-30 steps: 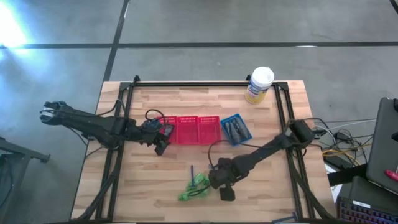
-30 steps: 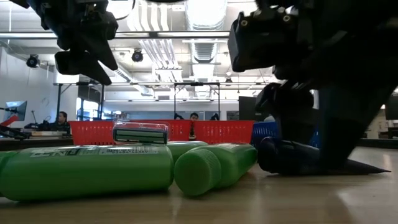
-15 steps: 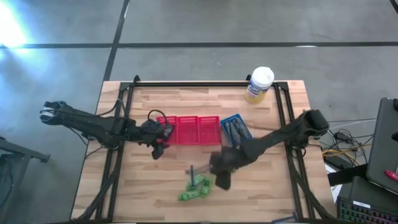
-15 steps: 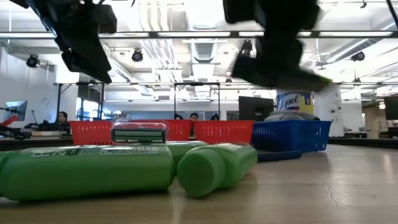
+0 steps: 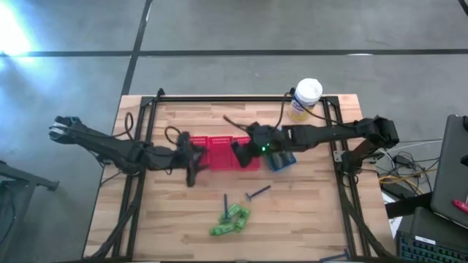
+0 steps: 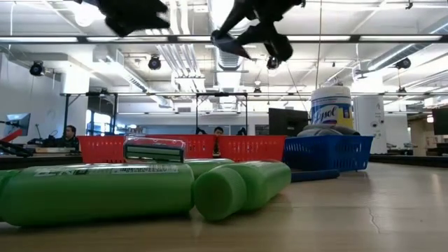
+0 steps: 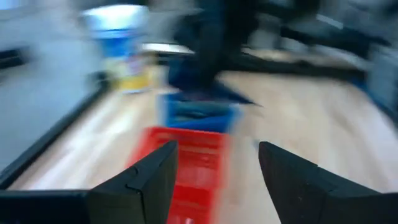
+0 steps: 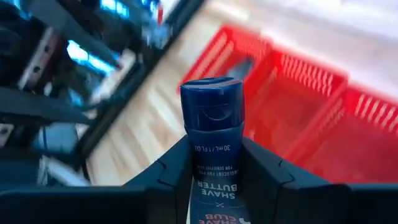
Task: Pick & Place Travel size toiletries
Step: Put the blue shave cream into the left red bin
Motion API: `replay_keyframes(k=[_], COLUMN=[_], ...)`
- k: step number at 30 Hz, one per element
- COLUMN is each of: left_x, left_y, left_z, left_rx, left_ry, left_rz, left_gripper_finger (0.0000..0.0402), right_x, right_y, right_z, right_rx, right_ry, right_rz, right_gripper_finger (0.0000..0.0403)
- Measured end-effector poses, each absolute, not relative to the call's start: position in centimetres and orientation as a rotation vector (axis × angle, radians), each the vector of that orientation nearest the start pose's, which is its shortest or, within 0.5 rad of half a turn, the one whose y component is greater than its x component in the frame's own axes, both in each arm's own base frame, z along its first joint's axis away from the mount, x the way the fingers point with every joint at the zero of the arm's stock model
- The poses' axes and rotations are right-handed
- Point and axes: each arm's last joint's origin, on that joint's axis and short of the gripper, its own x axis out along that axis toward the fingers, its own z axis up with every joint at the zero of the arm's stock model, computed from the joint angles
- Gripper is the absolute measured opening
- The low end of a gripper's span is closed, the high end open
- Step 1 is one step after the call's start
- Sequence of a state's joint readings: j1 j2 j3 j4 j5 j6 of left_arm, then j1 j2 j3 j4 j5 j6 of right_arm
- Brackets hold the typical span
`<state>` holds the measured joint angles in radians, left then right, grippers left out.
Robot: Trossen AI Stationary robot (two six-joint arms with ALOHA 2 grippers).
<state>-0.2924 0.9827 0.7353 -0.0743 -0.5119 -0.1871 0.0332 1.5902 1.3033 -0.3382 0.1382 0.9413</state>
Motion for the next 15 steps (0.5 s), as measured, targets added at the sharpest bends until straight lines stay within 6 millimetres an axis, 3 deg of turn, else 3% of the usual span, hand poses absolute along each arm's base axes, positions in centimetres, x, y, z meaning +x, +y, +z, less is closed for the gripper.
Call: replay_keyframes(k=[2,6,11,15], left_x=[20.7,20.7,20.9,21.1], left_y=[-4.4,-4.3,-4.6,-4.5], left_z=[29.4,29.1,28.3,28.8], left_rx=[-0.127,-0.243,-0.210,-0.235], left_ry=[0.236,0.167,0.171,0.094], left_rz=[0.374,0.467,0.489,0.546], left_gripper_finger=[0.0229,0.0229,0.0229,0.0229], right_x=[35.8,36.4,36.8,36.9], right_y=[0.2,-0.9,-2.1,-2.7], right_z=[30.3,31.6,32.9,33.4], right_rx=[0.858,0.890,0.901,0.925], right_ry=[0.454,0.270,0.116,0.063], right_rz=[-0.415,-0.430,-0.410,-0.406], right_gripper_finger=[0.0098,0.0085,0.0089,0.0101])
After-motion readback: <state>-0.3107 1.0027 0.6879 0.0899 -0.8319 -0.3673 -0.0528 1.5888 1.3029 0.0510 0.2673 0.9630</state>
